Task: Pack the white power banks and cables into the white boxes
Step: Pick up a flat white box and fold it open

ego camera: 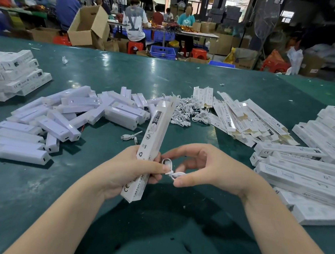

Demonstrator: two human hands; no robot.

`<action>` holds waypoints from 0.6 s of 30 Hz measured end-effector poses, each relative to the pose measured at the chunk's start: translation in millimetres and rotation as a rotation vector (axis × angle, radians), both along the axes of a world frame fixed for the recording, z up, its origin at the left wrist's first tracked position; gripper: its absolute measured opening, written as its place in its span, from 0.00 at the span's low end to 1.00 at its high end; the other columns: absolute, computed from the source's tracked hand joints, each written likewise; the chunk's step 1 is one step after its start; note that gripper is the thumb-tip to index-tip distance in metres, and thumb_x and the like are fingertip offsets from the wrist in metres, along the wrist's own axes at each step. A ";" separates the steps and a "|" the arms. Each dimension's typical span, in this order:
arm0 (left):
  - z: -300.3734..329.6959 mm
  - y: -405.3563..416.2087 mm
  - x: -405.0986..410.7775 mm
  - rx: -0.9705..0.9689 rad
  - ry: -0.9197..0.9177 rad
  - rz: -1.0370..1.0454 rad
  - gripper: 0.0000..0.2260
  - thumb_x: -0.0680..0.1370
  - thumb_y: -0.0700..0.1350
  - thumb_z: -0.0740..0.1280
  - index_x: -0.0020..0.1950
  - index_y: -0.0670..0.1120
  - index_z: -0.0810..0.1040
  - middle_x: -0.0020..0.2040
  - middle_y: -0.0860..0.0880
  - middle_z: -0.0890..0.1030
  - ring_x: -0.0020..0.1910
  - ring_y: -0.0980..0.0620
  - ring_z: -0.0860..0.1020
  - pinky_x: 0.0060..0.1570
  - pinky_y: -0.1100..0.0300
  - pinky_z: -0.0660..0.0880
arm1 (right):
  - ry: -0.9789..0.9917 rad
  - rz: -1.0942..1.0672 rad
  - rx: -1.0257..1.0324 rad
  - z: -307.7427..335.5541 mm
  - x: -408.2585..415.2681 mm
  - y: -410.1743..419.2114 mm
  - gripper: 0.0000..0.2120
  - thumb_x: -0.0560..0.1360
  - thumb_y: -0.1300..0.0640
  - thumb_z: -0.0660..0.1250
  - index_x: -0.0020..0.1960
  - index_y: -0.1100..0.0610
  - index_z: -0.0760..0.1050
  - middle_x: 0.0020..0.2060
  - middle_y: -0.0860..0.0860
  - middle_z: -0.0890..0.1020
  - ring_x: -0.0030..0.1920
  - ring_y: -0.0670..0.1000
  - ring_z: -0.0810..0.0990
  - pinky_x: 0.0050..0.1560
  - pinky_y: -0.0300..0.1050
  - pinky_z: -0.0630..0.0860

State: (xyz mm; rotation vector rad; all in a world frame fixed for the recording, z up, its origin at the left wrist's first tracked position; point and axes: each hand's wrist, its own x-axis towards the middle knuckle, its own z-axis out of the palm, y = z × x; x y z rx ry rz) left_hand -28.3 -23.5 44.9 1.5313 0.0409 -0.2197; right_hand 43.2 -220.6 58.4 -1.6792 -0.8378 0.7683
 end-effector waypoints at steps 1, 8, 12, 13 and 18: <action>0.6 0.1 -0.2 -0.008 0.006 -0.008 0.11 0.65 0.40 0.73 0.39 0.40 0.73 0.32 0.50 0.77 0.30 0.56 0.76 0.32 0.66 0.74 | 0.035 0.004 0.014 -0.8 0.5 0.1 0.22 0.67 0.60 0.78 0.60 0.50 0.81 0.52 0.52 0.84 0.46 0.47 0.81 0.51 0.41 0.77; 2.9 -0.6 -1.3 -0.087 0.039 -0.048 0.09 0.65 0.40 0.72 0.30 0.46 0.73 0.29 0.48 0.74 0.27 0.56 0.74 0.29 0.67 0.72 | 0.220 0.027 0.148 -3.0 0.9 2.4 0.17 0.66 0.64 0.76 0.54 0.52 0.84 0.46 0.50 0.86 0.44 0.46 0.84 0.48 0.38 0.79; 3.8 -1.4 -3.2 -0.230 0.082 -0.092 0.05 0.67 0.41 0.72 0.32 0.48 0.80 0.32 0.49 0.79 0.30 0.57 0.78 0.31 0.67 0.75 | 0.233 -0.059 0.235 -2.6 -2.7 5.0 0.12 0.67 0.68 0.74 0.44 0.52 0.86 0.41 0.51 0.86 0.39 0.47 0.85 0.42 0.36 0.79; 4.0 -1.0 -3.2 -0.246 0.078 -0.073 0.03 0.67 0.42 0.73 0.34 0.48 0.81 0.34 0.49 0.80 0.31 0.57 0.79 0.31 0.67 0.76 | 0.217 -0.106 0.261 -2.4 -3.0 5.9 0.11 0.66 0.67 0.74 0.42 0.53 0.86 0.40 0.52 0.86 0.38 0.48 0.85 0.41 0.35 0.79; -5.7 8.6 4.3 0.411 -0.200 0.327 0.11 0.70 0.48 0.76 0.38 0.48 0.75 0.32 0.51 0.81 0.27 0.56 0.76 0.31 0.61 0.75 | 0.187 -0.338 0.573 10.1 1.3 -0.1 0.10 0.60 0.62 0.81 0.40 0.57 0.86 0.39 0.54 0.86 0.38 0.49 0.86 0.39 0.33 0.79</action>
